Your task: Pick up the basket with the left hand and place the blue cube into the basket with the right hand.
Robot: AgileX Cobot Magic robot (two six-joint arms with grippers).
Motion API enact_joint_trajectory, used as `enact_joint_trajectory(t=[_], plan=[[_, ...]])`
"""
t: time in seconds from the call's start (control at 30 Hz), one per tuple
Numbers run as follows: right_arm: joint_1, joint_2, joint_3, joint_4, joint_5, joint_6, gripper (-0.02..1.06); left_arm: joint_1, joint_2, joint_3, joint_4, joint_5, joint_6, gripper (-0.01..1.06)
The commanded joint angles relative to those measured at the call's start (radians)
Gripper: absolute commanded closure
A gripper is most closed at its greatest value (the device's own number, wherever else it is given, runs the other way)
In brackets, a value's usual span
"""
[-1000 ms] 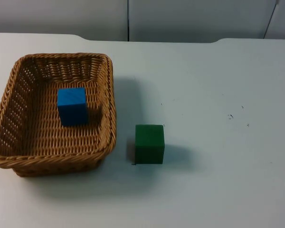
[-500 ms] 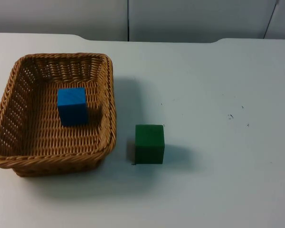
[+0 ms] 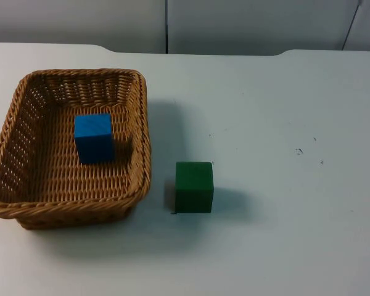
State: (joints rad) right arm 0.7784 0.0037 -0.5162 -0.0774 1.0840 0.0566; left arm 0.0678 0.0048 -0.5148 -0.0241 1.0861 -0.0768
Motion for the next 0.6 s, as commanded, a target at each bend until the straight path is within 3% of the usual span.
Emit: enact_joint_trajectory(t=[0.0, 0.27, 0.4, 0.53, 0.57], plan=[[0.001, -0.004, 0.008, 0.007, -0.005, -0.01, 0.0, 0.0, -0.005, 0.003, -0.003, -0.011, -0.002, 0.0], [-0.01, -0.004, 0.008, 0.004, -0.005, -0.008, 0.0, 0.0, -0.005, 0.003, -0.003, -0.011, -0.002, 0.0], [-0.096, -0.004, 0.008, 0.004, -0.005, -0.008, 0.0, 0.0, -0.005, 0.003, -0.003, -0.011, -0.002, 0.0], [-0.273, -0.004, 0.008, 0.004, -0.005, -0.008, 0.0, 0.0, -0.005, 0.003, -0.003, -0.011, -0.002, 0.0], [-0.273, -0.004, 0.008, 0.004, -0.005, -0.008, 0.0, 0.0, -0.005, 0.003, -0.003, -0.011, -0.002, 0.0]])
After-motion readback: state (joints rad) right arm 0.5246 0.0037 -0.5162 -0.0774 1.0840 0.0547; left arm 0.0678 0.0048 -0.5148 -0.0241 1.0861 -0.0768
